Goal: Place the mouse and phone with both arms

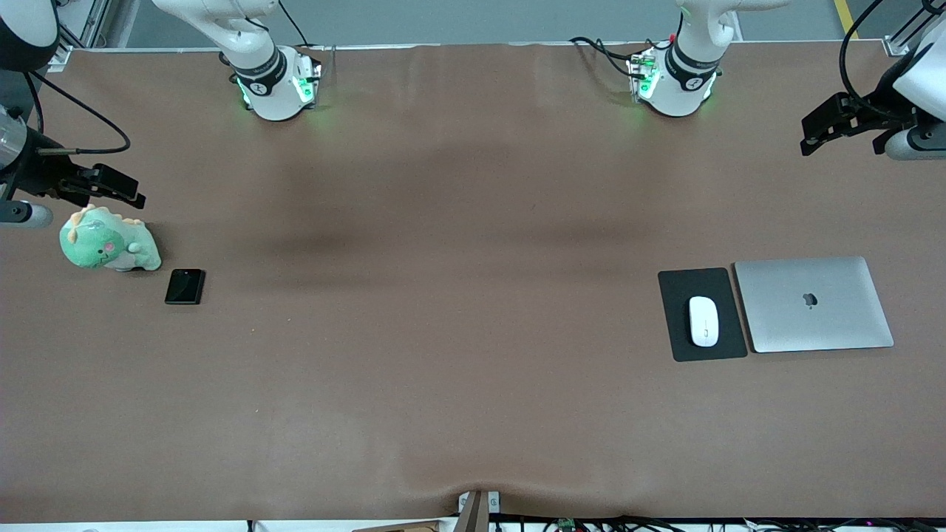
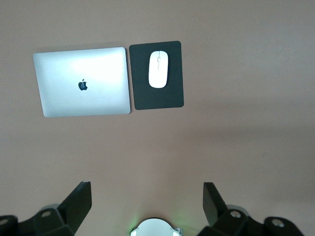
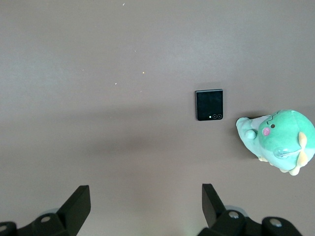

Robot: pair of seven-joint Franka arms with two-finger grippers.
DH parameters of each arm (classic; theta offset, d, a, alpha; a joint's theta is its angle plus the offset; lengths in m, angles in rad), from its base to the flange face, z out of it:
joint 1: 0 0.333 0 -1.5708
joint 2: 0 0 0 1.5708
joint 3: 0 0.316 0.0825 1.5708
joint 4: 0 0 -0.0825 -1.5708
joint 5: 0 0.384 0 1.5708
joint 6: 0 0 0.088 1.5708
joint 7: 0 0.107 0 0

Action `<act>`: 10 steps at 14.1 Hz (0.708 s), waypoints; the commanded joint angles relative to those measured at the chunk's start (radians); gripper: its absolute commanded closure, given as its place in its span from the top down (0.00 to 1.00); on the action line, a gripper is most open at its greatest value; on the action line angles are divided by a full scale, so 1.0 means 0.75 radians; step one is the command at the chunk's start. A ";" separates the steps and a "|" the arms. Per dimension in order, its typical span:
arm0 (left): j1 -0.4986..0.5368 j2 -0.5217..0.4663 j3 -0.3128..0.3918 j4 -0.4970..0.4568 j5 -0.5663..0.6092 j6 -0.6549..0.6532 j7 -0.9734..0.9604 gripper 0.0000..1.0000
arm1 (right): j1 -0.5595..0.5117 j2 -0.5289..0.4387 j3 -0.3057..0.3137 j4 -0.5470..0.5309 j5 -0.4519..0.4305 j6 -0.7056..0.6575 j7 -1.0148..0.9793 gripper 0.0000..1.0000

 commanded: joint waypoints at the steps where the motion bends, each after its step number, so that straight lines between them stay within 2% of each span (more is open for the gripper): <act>1: -0.001 -0.005 -0.010 0.006 0.002 0.012 0.009 1.00 | 0.008 -0.006 0.007 0.011 -0.024 -0.016 0.020 1.00; 10: 0.009 0.014 0.001 0.012 0.006 0.022 0.013 1.00 | 0.049 0.004 0.009 0.009 -0.063 -0.012 0.053 1.00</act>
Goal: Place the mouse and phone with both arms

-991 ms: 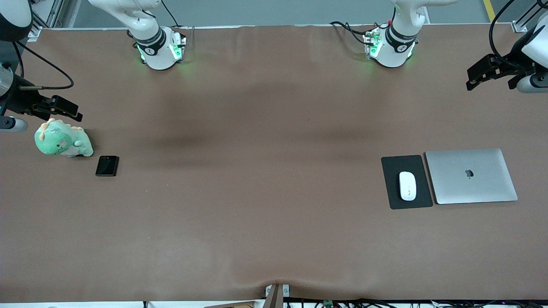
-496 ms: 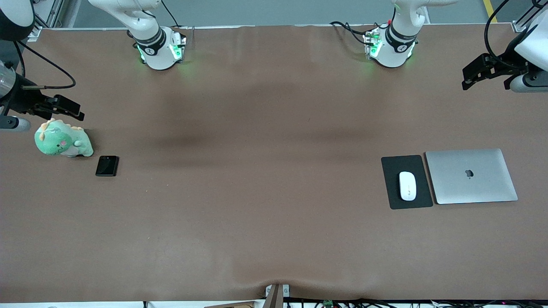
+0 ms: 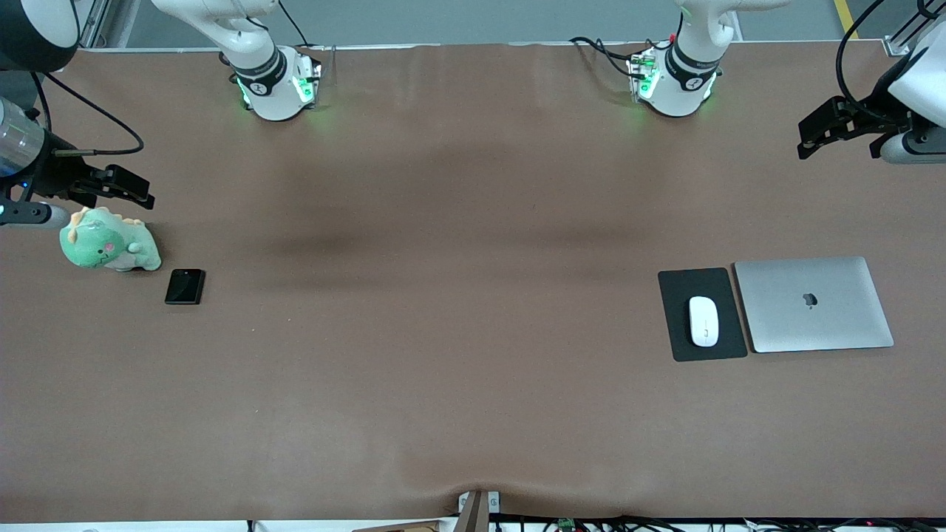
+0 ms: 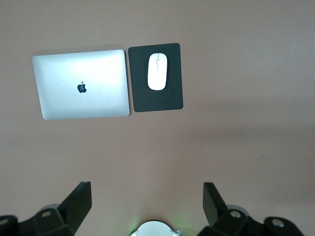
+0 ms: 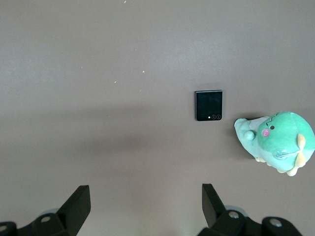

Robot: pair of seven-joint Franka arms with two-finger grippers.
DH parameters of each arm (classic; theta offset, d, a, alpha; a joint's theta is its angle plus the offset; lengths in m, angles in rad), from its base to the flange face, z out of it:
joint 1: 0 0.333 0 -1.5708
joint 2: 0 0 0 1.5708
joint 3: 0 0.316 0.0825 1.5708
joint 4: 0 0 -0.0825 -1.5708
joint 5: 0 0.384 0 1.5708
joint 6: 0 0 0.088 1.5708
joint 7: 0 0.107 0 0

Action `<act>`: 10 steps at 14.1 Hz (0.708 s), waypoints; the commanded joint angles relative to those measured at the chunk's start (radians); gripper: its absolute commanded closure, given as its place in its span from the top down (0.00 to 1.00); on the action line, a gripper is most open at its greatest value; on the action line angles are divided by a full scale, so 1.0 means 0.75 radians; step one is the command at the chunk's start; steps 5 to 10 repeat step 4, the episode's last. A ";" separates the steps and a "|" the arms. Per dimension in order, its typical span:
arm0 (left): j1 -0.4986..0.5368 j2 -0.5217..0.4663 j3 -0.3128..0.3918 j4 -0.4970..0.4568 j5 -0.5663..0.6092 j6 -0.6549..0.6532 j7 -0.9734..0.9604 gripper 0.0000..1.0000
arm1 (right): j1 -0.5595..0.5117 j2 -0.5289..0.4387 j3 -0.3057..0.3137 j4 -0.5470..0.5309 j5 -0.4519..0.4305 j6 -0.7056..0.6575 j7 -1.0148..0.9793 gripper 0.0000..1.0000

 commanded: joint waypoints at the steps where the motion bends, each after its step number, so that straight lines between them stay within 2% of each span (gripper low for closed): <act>1: 0.006 0.004 -0.004 0.012 0.010 0.007 0.013 1.00 | 0.009 0.000 -0.005 0.009 -0.019 -0.011 0.026 1.00; 10: 0.006 0.010 -0.006 0.012 0.018 0.007 0.011 1.00 | 0.009 -0.002 -0.005 0.011 -0.023 -0.011 0.026 1.00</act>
